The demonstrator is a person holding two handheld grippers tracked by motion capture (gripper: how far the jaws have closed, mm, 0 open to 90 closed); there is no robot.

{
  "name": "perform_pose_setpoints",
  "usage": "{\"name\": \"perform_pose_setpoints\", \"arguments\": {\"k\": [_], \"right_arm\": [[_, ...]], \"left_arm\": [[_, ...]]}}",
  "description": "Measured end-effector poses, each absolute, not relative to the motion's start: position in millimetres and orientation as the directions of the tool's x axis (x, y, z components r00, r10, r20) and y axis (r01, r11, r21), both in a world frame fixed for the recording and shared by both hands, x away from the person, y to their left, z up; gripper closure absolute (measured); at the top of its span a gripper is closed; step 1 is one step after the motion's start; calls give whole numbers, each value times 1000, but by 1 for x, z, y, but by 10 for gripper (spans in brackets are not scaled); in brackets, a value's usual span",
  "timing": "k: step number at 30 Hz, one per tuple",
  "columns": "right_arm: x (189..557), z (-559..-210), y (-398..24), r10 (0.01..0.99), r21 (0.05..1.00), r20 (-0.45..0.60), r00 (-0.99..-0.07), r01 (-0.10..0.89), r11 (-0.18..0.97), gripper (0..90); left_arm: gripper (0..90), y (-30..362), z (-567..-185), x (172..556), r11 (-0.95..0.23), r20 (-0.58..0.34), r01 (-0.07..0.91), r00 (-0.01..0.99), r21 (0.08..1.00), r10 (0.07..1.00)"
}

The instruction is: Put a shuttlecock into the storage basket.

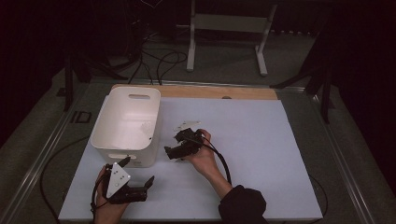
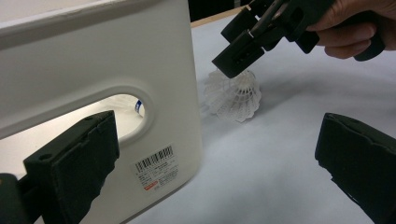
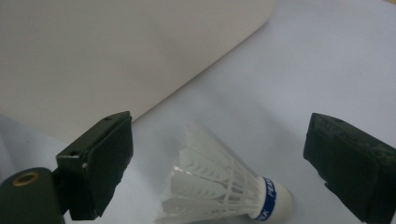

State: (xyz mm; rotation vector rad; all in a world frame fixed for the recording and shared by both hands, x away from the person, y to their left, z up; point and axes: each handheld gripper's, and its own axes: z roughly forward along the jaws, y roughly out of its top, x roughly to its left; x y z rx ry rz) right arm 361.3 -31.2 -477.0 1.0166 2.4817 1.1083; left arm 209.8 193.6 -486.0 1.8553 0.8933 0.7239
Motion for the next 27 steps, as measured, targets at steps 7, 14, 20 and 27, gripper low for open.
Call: {"name": "perform_pose_setpoints", "arguments": {"k": [7,14,20,27], "right_arm": [[361,-482,-26,689,695,52,-723,522,495,90],[363,-487,-27,689,672,27,-724,524,524,154],[362,-489,-26,687,662,10,-727,520,540,233],[363,-487,-30,696,669,11,-718,523,528,406]], "left_arm": [[3,194,-486,210,-309,108,275,562,910,820],[3,194,-486,210,-309,108,275,563,910,820],[3,194,-486,210,-309,108,274,562,911,820],[3,194,-486,210,-309,109,274,563,911,820]]}}
